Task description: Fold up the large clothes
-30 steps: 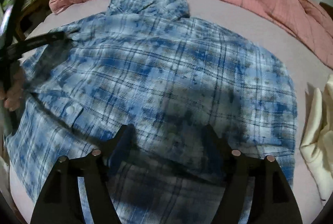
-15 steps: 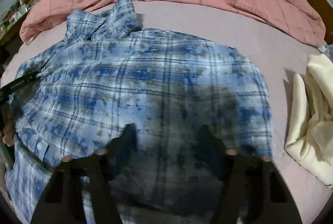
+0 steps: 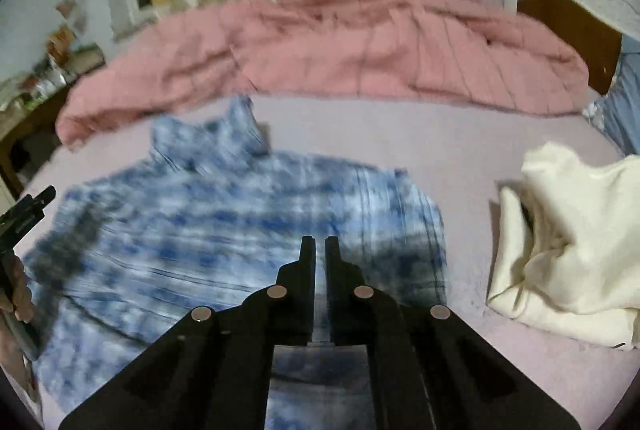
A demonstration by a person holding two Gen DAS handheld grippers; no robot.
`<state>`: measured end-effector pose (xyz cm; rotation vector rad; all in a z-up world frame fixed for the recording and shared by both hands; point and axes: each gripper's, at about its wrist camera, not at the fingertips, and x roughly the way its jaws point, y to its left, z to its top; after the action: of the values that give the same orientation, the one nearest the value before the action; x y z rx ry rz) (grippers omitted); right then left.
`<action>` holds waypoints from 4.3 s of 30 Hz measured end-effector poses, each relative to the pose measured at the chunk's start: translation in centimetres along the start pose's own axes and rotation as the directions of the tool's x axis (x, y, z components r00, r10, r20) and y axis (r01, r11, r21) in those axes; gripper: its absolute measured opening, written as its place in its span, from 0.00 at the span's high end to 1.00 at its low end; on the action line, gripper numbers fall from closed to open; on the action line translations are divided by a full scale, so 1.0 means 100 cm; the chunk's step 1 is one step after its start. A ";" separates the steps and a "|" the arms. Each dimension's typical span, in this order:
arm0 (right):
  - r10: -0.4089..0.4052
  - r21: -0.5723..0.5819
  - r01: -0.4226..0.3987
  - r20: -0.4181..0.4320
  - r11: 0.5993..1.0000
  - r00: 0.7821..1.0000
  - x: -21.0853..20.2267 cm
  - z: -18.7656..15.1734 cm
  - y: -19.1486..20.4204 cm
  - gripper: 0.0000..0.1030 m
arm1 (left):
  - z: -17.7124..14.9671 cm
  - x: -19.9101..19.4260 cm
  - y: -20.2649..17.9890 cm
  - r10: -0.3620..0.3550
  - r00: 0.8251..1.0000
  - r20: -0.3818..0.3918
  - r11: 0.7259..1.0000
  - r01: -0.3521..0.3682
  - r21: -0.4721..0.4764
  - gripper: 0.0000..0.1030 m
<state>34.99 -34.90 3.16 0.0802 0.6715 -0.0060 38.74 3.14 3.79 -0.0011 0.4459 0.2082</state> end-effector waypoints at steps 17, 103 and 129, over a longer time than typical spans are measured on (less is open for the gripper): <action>0.088 -0.197 -0.051 0.184 0.979 0.979 -0.176 -0.119 0.053 0.53 | -0.083 -0.230 0.067 -0.149 0.967 0.208 0.983 0.122 0.137 0.28; 0.016 -0.139 0.023 0.275 0.990 0.961 -0.240 -0.253 0.022 0.33 | -0.192 -0.283 0.100 -0.251 0.964 0.089 0.967 0.245 0.071 0.22; -0.098 0.032 0.096 0.060 0.995 0.993 -0.160 -0.207 -0.089 0.90 | -0.191 -0.175 0.136 -0.079 0.996 -0.041 0.996 0.077 -0.048 0.99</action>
<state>9.30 -42.53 -3.66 0.0751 0.6130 -0.1117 12.39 12.03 -5.32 -0.0680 0.4826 0.1419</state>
